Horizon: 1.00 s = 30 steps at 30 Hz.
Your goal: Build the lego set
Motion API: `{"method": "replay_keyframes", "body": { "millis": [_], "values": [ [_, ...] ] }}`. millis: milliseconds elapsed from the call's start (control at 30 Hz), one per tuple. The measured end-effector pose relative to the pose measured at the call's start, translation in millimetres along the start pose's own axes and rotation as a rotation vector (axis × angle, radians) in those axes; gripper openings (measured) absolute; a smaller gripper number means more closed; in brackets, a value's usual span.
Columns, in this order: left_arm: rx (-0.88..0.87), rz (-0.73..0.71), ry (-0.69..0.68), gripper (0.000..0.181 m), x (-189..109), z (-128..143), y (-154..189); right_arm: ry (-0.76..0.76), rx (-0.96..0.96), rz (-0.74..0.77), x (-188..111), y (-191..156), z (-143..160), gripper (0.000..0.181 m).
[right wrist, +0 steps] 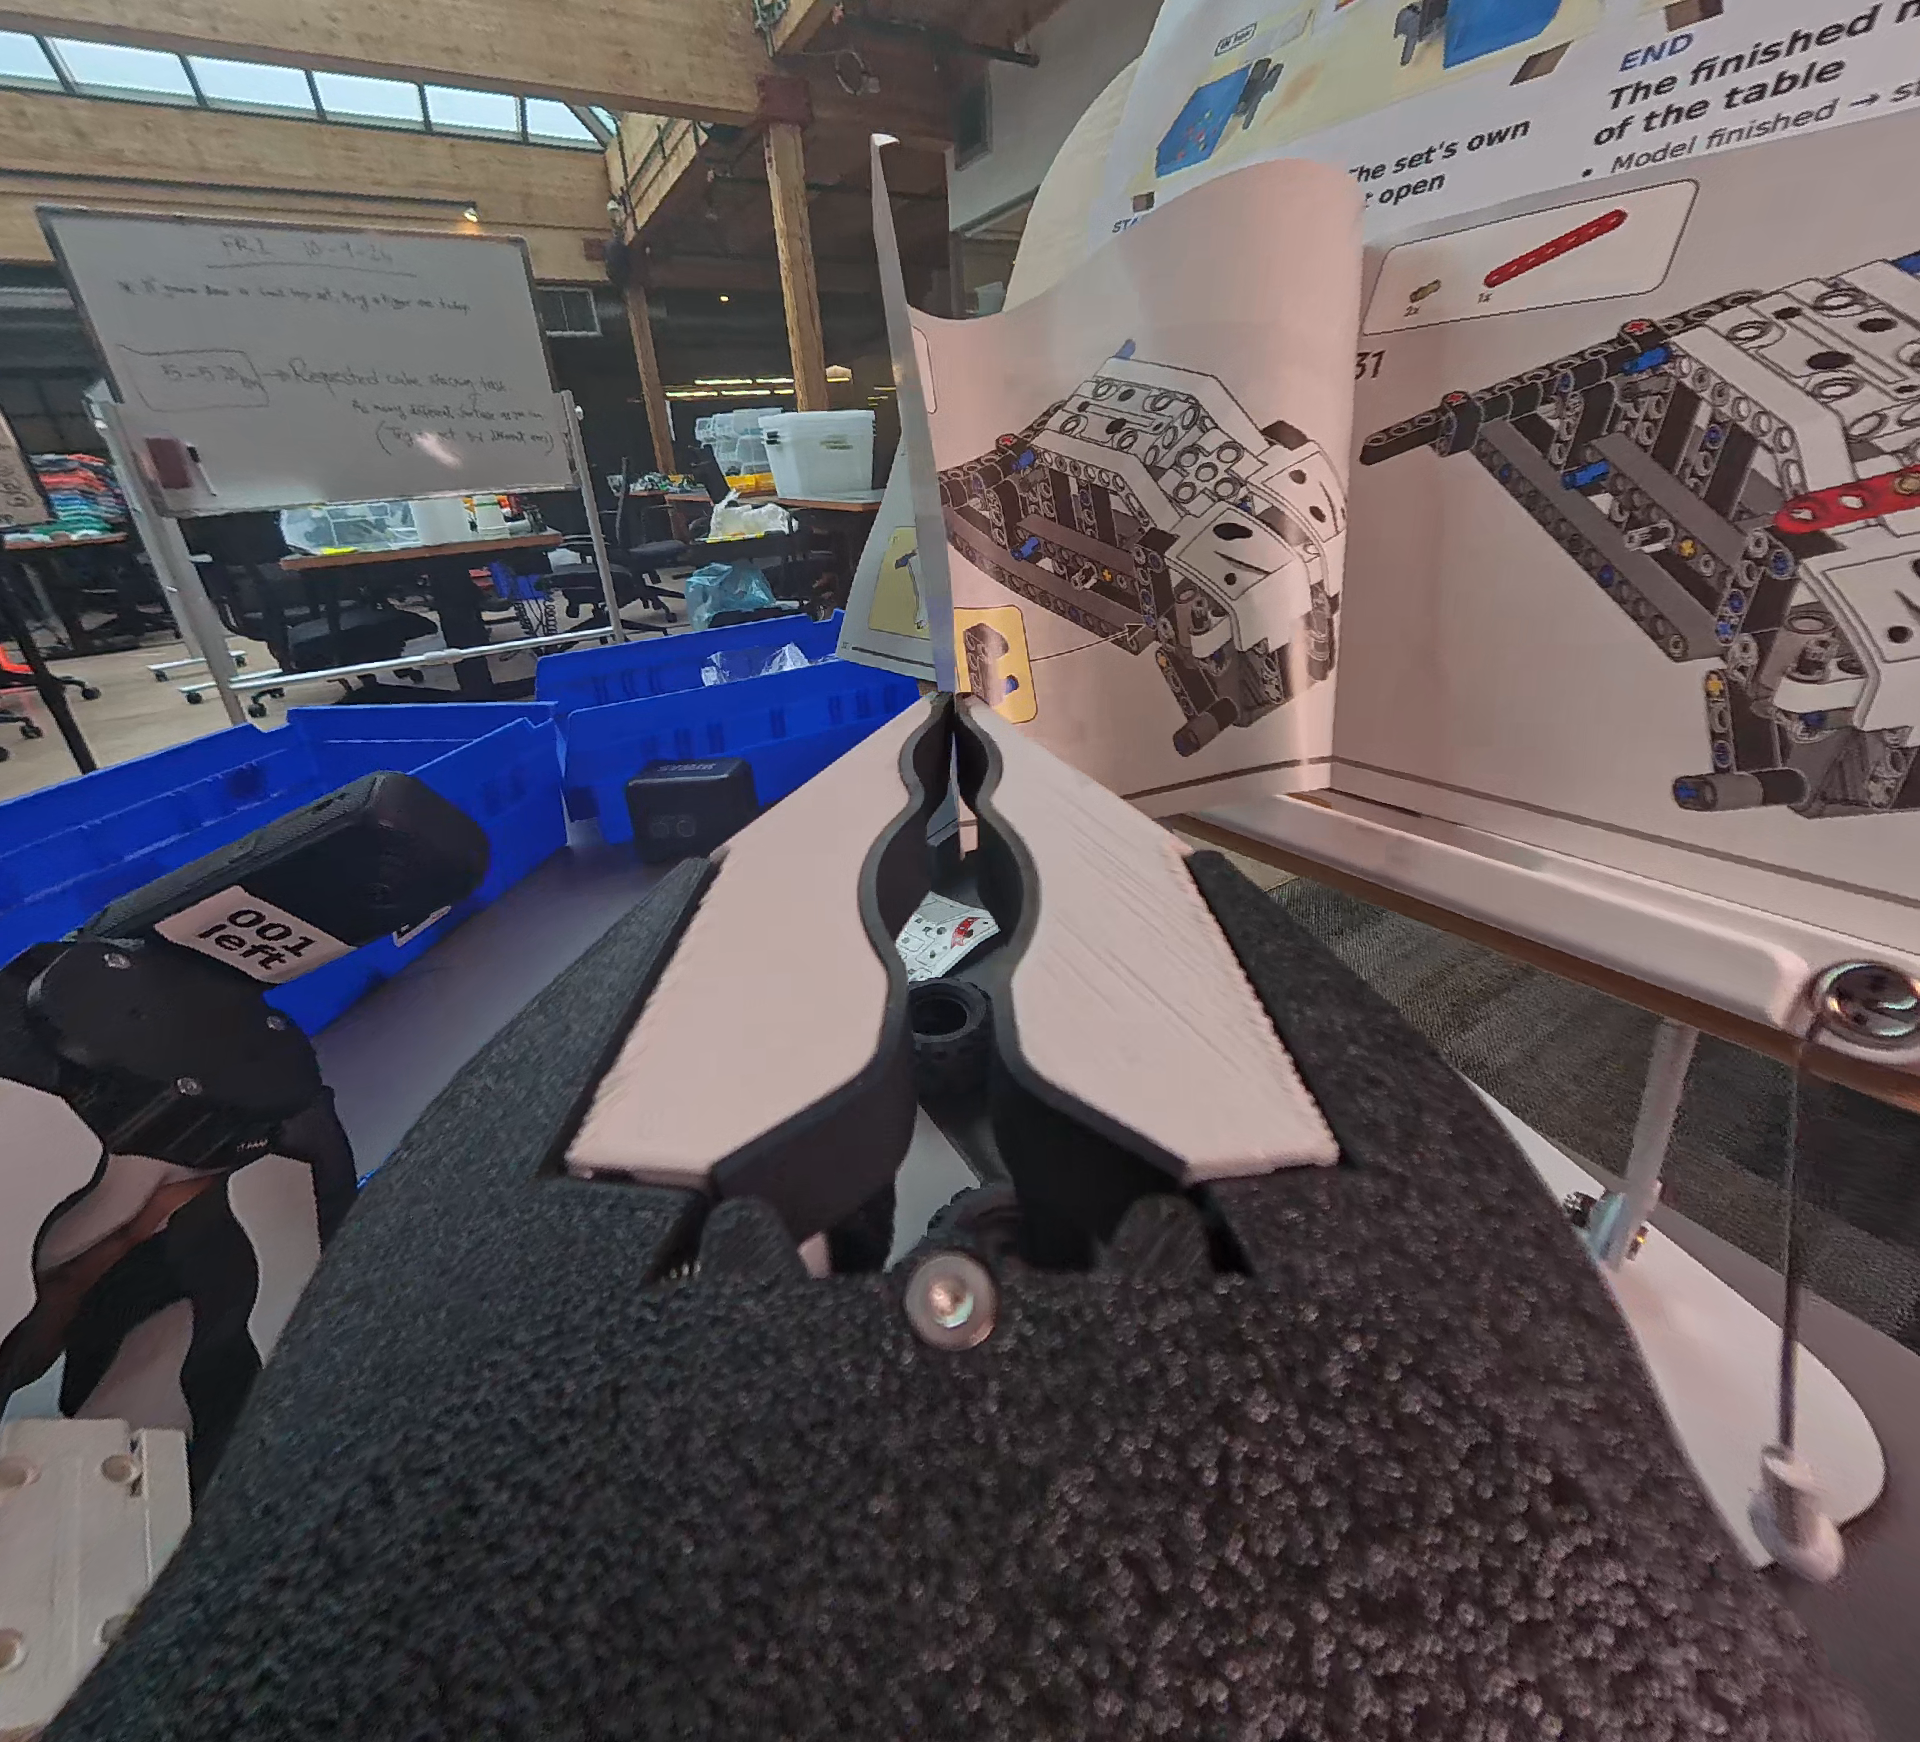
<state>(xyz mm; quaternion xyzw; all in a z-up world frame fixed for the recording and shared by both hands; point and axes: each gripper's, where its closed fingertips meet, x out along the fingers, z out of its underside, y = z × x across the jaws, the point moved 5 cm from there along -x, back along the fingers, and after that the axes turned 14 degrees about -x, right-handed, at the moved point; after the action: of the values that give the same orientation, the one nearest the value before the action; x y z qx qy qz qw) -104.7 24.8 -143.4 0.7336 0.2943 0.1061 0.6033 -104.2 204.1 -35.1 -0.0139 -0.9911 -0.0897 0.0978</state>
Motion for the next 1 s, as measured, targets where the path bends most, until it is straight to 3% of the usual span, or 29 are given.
{"method": "replay_keyframes", "body": {
  "millis": [1000],
  "values": [
    [-0.040, 0.015, 0.005, 0.045, -1.8, -1.3, -4.0, 0.008, 0.037, 0.043, -7.1, 15.7, 4.7, 0.000]
  ]
}}
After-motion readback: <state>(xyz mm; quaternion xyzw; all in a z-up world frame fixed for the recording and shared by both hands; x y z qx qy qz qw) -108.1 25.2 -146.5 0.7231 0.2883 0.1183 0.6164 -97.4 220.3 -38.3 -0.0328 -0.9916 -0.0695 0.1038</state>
